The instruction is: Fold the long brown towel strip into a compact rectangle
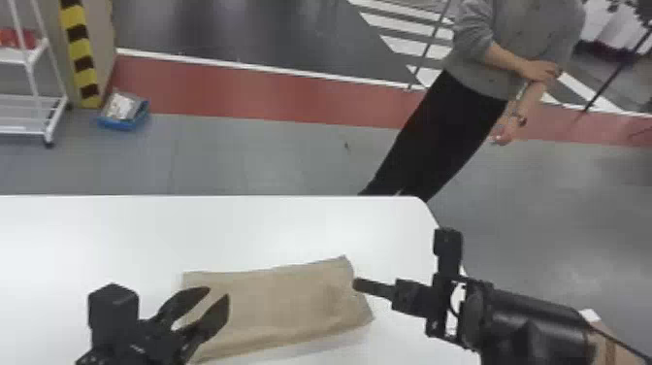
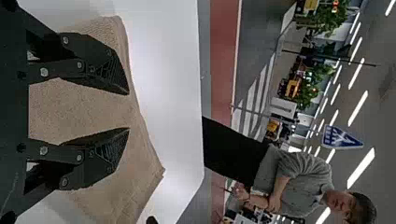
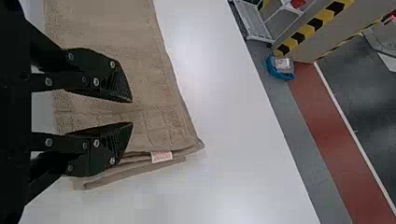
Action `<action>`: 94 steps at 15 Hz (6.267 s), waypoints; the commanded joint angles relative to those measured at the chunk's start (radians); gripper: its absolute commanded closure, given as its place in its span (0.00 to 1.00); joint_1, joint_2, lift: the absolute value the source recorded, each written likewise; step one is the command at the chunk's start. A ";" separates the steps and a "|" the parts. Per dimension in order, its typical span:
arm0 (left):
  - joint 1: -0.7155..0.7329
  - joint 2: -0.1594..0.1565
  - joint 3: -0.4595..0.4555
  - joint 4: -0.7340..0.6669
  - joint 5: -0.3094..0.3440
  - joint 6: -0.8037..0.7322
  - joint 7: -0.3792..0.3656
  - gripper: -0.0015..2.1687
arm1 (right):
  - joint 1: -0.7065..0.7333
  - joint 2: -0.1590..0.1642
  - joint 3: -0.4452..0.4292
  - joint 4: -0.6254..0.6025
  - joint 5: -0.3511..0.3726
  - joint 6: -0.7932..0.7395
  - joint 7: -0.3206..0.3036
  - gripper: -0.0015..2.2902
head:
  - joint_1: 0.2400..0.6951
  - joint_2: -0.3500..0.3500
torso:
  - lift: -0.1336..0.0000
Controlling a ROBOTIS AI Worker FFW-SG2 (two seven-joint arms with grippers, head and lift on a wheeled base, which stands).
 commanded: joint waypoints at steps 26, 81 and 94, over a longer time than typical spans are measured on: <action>-0.246 -0.071 -0.145 0.364 -0.134 -0.001 0.171 0.63 | -0.435 -0.151 0.186 0.592 0.443 0.047 0.130 0.15 | 1.00 0.00 | 1.00; -0.116 -0.008 -0.056 0.142 -0.157 0.152 0.111 0.64 | -0.412 -0.103 0.223 0.368 0.371 0.368 0.305 0.42 | 1.00 0.03 | 1.00; -0.139 -0.028 -0.072 0.241 -0.176 0.106 0.124 0.64 | -0.386 0.039 0.301 0.166 0.347 0.368 0.351 0.42 | 1.00 0.24 | 1.00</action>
